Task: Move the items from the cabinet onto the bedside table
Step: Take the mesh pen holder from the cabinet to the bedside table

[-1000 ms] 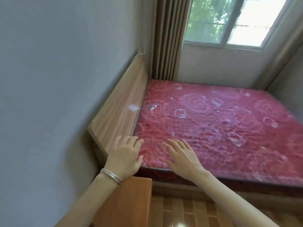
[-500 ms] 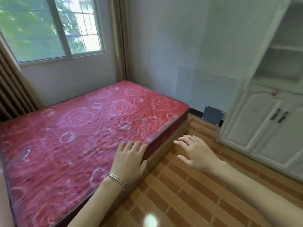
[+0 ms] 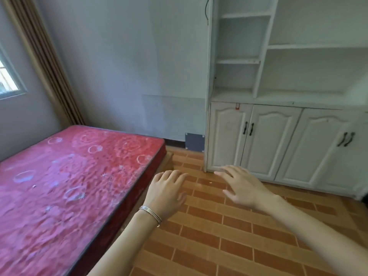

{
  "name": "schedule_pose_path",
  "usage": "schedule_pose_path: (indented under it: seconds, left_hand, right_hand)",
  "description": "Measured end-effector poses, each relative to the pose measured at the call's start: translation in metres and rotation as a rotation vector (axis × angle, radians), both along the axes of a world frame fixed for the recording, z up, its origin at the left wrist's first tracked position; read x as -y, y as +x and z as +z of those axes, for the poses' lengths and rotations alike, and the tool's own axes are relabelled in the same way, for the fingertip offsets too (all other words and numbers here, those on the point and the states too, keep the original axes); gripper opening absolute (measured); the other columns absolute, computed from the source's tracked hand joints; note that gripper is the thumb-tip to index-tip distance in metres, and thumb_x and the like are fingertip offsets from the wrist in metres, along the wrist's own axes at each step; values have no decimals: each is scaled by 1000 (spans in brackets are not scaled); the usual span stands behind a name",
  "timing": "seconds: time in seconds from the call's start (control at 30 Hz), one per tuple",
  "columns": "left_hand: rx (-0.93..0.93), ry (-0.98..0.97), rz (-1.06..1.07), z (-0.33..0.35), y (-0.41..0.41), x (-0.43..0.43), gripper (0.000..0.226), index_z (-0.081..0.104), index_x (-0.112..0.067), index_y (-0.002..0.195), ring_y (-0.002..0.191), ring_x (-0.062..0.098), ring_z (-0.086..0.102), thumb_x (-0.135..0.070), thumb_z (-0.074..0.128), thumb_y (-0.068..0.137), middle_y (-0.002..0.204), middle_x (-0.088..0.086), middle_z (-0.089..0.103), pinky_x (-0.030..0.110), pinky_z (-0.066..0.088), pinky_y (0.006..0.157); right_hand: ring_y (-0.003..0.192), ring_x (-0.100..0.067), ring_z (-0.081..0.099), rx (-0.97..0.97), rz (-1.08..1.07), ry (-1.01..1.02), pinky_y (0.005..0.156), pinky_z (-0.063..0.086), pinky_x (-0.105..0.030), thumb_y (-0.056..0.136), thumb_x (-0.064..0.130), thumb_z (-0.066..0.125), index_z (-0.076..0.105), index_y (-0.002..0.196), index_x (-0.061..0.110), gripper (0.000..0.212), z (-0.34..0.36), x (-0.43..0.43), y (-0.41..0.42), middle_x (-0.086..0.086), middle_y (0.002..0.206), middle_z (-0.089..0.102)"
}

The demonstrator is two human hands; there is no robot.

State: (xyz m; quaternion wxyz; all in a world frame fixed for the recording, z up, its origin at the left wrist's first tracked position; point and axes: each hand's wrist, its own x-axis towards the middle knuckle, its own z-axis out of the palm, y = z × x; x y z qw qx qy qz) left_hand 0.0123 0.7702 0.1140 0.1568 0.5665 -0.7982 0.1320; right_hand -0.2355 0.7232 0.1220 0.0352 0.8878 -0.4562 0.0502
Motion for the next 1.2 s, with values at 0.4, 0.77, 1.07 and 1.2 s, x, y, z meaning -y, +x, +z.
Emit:
schedule_pose_path:
  seconds: [0.4, 0.77, 1.07, 1.2]
  left_hand:
    - [29, -92, -55, 31, -80, 142, 56, 56, -21, 120, 108, 22, 58, -34, 71, 68, 117, -1, 62, 39, 48, 87]
    - [92, -130, -57, 29, -61, 274, 59, 59, -23, 120, 106, 19, 61, -39, 75, 65, 116, -2, 64, 38, 50, 86]
    - [133, -166, -113, 85, -22, 443, 60, 61, -15, 116, 100, 29, 63, -30, 81, 62, 114, 9, 65, 43, 52, 81]
    - [145, -178, -138, 95, -23, 505, 64, 63, -11, 113, 97, 30, 65, -26, 84, 55, 113, 12, 65, 41, 54, 74]
  right_hand:
    - [141, -16, 11, -58, -33, -56, 116, 7, -37, 94, 43, 40, 19, 145, 30, 57, 35, 117, -88, 2, 154, 17]
    - [140, -16, 14, -61, -58, -84, 114, 9, -35, 95, 51, 32, 20, 145, 31, 56, 36, 241, -67, 2, 154, 18]
    - [139, -18, 19, 2, -148, -154, 113, 12, -34, 95, 47, 36, 26, 143, 27, 53, 79, 365, -36, 0, 152, 24]
    - [139, -16, 16, 16, -186, -139, 113, 11, -33, 96, 48, 30, 24, 144, 28, 52, 92, 401, -37, 2, 153, 21]
